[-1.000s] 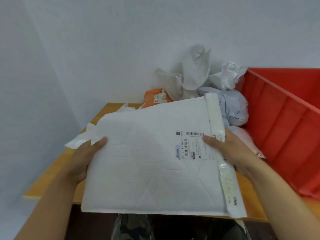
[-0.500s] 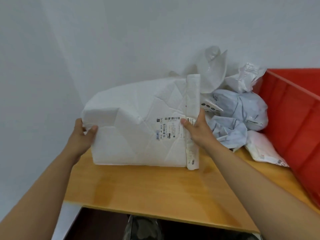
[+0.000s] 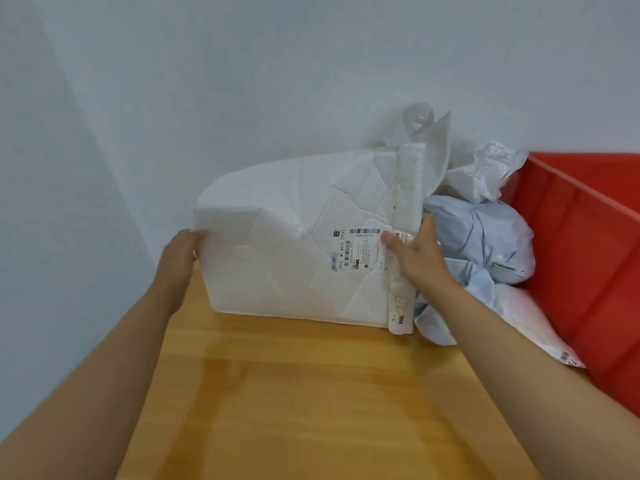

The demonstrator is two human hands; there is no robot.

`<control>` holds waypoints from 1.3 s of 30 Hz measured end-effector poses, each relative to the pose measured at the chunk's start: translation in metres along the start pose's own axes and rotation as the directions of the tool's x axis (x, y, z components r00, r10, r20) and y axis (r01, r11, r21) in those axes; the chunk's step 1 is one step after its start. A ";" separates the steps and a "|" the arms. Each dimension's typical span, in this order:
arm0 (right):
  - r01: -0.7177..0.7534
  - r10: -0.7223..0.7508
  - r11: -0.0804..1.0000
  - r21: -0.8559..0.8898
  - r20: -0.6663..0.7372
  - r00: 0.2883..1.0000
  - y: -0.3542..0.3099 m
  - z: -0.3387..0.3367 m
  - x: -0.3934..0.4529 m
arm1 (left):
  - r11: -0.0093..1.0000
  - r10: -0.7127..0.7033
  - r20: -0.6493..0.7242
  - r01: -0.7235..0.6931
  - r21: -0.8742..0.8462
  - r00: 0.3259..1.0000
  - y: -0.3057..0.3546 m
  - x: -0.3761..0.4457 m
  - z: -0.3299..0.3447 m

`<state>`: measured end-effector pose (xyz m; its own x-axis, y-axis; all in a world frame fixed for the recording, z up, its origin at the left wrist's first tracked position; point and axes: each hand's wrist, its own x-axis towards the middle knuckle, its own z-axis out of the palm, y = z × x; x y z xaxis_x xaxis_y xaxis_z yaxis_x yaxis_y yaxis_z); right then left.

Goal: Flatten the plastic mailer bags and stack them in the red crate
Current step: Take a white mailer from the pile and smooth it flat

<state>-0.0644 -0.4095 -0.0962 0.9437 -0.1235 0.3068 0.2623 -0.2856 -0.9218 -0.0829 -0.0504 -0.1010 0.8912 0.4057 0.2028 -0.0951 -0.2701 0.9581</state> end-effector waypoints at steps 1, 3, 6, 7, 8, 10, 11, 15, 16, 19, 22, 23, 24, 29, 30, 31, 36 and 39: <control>-0.025 0.025 0.999 0.030 0.005 1.000 -0.001 -0.004 -0.003 | 1.000 -0.019 -0.030 0.018 -0.018 0.999 0.003 -0.004 -0.007; -0.080 0.078 0.993 0.087 0.026 0.997 -0.003 -0.013 -0.011 | 0.996 -0.083 -0.039 0.081 -0.031 0.996 0.010 -0.009 -0.022; -0.203 0.186 0.964 0.170 0.110 0.976 0.000 -0.020 -0.032 | 0.980 -0.193 0.012 0.194 -0.049 0.981 0.018 -0.025 -0.042; -0.231 0.207 0.958 0.171 0.148 0.967 0.002 -0.022 -0.041 | 0.973 -0.217 0.048 0.220 -0.066 0.975 0.020 -0.031 -0.044; -0.257 0.230 0.953 0.160 0.171 0.958 0.007 -0.025 -0.048 | 0.968 -0.227 0.102 0.235 -0.084 0.969 0.022 -0.040 -0.043; -0.287 0.261 0.948 0.138 0.178 0.949 0.016 -0.032 -0.064 | 0.964 -0.224 0.211 0.249 -0.098 0.952 0.022 -0.054 -0.039; -0.294 0.269 0.946 0.135 0.177 0.947 0.019 -0.038 -0.072 | 0.961 -0.217 0.261 0.253 -0.112 0.940 0.021 -0.062 -0.036; -0.300 0.269 0.948 0.103 0.242 0.932 0.035 -0.067 -0.101 | 0.955 -0.222 0.373 0.278 -0.103 0.901 0.021 -0.088 -0.014; -0.307 0.280 0.947 0.094 0.226 0.933 0.040 -0.074 -0.107 | 0.953 -0.227 0.397 0.287 -0.098 0.889 0.021 -0.093 -0.010; -0.337 0.331 0.941 0.035 0.126 0.935 0.052 -0.089 -0.119 | 0.961 -0.210 0.476 0.270 -0.061 0.854 0.013 -0.099 0.004; -0.336 0.333 0.941 0.043 0.070 0.940 0.058 -0.095 -0.125 | 0.967 -0.237 0.442 0.253 0.023 0.865 0.011 -0.100 0.017; -0.334 0.330 0.942 0.042 0.070 0.941 0.059 -0.095 -0.126 | 0.963 -0.257 0.430 0.268 0.036 0.865 0.009 -0.097 0.021; -0.328 0.325 0.944 0.041 0.074 0.943 0.060 -0.096 -0.125 | 0.957 -0.281 0.418 0.286 0.052 0.864 0.011 -0.094 0.025; -0.336 0.332 0.940 0.064 0.064 0.941 0.070 -0.091 -0.122 | 0.932 -0.326 0.546 0.358 0.051 0.771 0.012 -0.076 0.027; -0.339 0.336 0.939 0.057 0.054 0.940 0.074 -0.091 -0.123 | 0.924 -0.338 0.573 0.379 0.052 0.747 0.012 -0.072 0.025; -0.338 0.336 0.940 0.051 0.044 0.941 0.077 -0.090 -0.124 | 0.920 -0.344 0.597 0.387 0.061 0.725 0.012 -0.070 0.024; -0.312 0.313 0.949 0.053 -0.009 0.950 0.084 -0.085 -0.130 | 0.898 -0.366 0.682 0.433 0.080 0.633 0.013 -0.061 0.018; -0.291 0.293 0.956 0.043 -0.039 0.955 0.086 -0.085 -0.131 | 0.910 -0.308 0.757 0.411 0.056 0.577 0.013 -0.061 0.014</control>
<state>-0.1826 -0.4983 -0.1954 0.9705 -0.2389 0.0327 -0.0153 -0.1964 -0.9804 -0.1325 -0.0909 -0.1042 0.8790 -0.3437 -0.3306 0.3049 -0.1281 0.9437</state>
